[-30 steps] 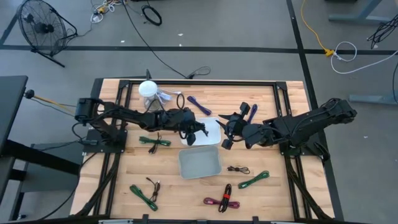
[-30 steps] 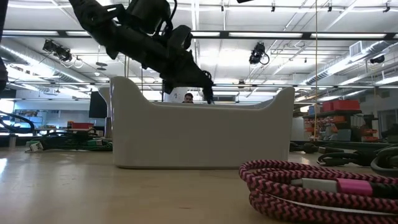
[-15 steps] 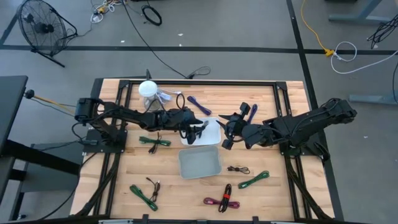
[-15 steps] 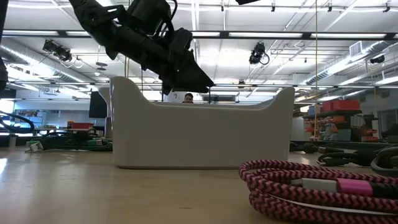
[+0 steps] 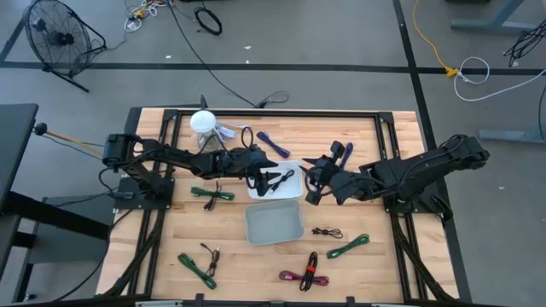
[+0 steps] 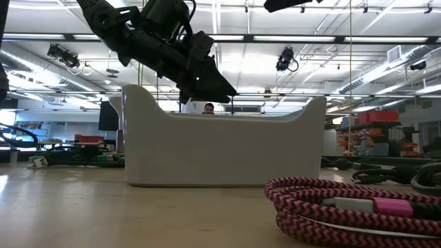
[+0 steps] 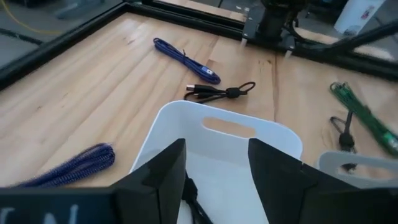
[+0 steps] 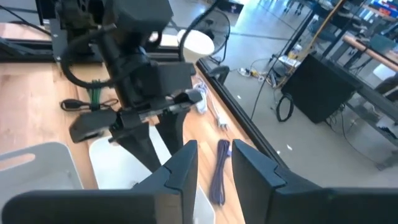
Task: Pick & Place USB Port
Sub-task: Put the violet charger cable into the gray container
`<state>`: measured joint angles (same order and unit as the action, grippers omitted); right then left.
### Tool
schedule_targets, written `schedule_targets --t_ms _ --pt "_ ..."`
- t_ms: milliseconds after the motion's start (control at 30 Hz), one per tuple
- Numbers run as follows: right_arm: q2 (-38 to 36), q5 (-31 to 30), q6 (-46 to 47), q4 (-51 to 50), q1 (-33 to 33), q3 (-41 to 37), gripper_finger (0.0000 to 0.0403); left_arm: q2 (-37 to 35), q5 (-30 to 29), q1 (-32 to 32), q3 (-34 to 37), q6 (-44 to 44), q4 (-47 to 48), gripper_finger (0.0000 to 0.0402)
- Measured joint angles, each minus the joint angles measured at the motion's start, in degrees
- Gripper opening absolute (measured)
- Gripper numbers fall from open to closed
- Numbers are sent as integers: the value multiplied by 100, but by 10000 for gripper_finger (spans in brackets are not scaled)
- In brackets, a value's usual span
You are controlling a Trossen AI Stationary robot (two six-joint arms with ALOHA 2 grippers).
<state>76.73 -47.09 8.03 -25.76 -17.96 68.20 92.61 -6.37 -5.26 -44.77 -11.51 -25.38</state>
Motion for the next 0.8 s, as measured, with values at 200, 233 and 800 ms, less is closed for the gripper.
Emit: schedule_targets --t_ms 200,233,800 --pt "2 -1 226 -194 2 0 100 -63 -237 -157 -1 585 77 181" --pt "2 -2 226 -194 2 0 100 -77 -362 -211 -2 694 136 181" --pt "2 4 248 -128 68 2 100 -71 -991 -1999 -2007 3860 4506 181"
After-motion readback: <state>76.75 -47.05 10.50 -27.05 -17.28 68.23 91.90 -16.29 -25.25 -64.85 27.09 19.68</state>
